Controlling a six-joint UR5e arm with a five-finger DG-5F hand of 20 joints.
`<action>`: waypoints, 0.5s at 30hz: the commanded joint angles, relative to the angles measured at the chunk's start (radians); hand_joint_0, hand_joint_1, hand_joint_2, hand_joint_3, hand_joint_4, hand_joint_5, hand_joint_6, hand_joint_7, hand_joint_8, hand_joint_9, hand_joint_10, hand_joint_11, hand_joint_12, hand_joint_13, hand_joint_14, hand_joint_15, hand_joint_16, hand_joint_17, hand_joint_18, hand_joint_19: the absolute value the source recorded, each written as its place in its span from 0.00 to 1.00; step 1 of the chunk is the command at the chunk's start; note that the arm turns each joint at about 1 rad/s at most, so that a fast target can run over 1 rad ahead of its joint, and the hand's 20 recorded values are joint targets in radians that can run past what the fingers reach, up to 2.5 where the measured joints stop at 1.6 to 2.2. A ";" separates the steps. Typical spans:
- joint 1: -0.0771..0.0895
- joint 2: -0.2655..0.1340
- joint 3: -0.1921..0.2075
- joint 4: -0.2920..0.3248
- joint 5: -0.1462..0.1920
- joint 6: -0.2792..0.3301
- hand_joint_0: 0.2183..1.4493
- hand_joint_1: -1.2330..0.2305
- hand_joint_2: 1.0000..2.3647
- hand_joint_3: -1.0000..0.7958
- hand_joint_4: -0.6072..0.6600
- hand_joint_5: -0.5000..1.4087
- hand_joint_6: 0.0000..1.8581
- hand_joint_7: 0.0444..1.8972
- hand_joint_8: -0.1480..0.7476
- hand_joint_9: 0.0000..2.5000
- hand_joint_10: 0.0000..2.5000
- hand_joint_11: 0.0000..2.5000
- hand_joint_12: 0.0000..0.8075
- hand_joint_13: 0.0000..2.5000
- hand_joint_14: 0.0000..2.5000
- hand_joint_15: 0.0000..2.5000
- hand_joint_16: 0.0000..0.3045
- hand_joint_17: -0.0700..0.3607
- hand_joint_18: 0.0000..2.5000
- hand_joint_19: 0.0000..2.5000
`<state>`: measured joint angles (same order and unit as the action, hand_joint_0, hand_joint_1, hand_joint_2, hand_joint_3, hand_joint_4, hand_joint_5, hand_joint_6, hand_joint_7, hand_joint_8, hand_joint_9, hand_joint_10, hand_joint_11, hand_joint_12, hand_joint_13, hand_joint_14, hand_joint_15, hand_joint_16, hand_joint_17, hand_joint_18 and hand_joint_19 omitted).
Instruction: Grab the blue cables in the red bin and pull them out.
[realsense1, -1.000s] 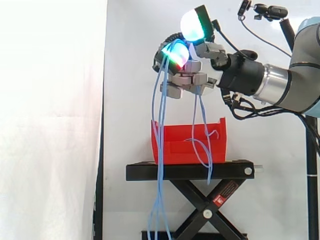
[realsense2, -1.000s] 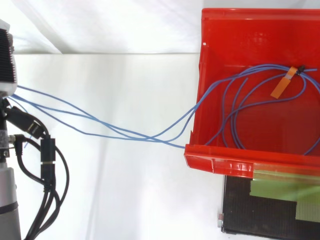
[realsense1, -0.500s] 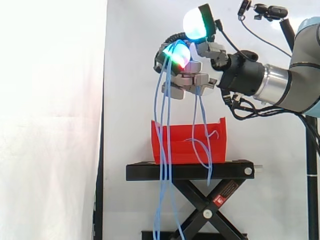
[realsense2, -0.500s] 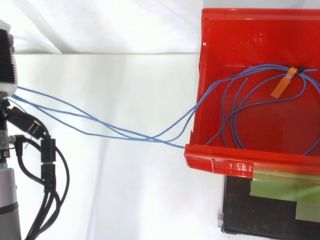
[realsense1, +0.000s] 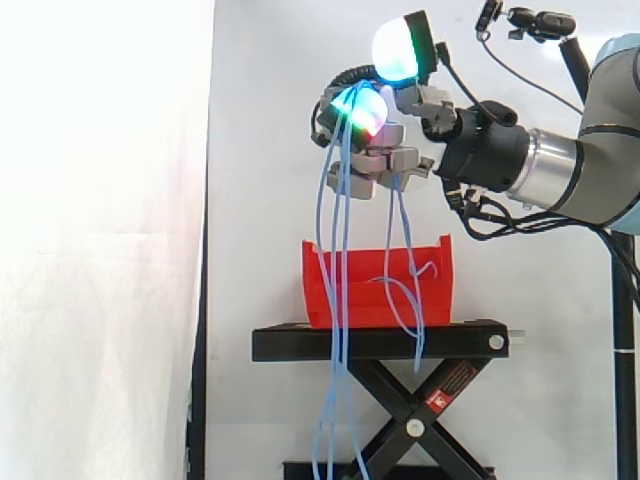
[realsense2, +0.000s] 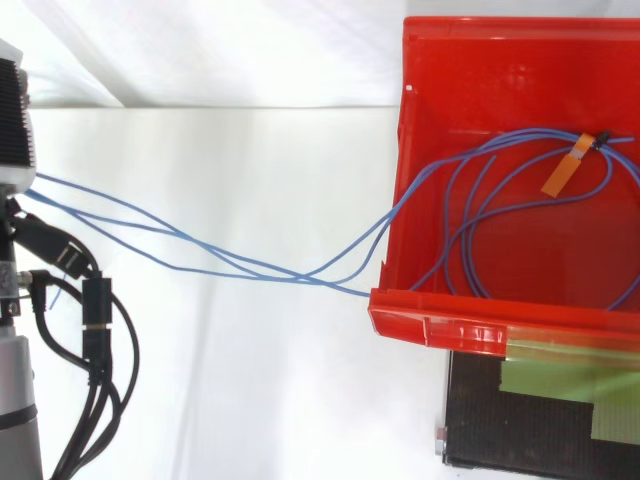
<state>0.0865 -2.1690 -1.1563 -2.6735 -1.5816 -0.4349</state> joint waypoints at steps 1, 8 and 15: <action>-0.001 0.000 0.000 0.001 0.000 0.000 0.23 0.26 0.00 0.00 0.70 0.83 0.07 0.41 0.36 0.64 0.00 0.69 0.62 0.67 0.13 0.60 0.23 0.53 0.53 0.40; -0.001 0.000 0.000 0.000 0.000 0.000 0.21 0.24 0.00 0.00 0.70 0.87 0.00 0.43 0.35 0.64 0.01 0.67 0.63 0.69 0.09 0.61 0.24 0.54 0.54 0.40; 0.001 0.000 0.001 0.000 0.000 0.000 0.21 0.26 0.00 0.00 0.71 0.90 0.01 0.34 0.31 0.67 0.01 0.66 0.62 0.73 0.02 0.64 0.24 0.54 0.55 0.40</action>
<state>0.0868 -2.1691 -1.1559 -2.6737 -1.5815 -0.4346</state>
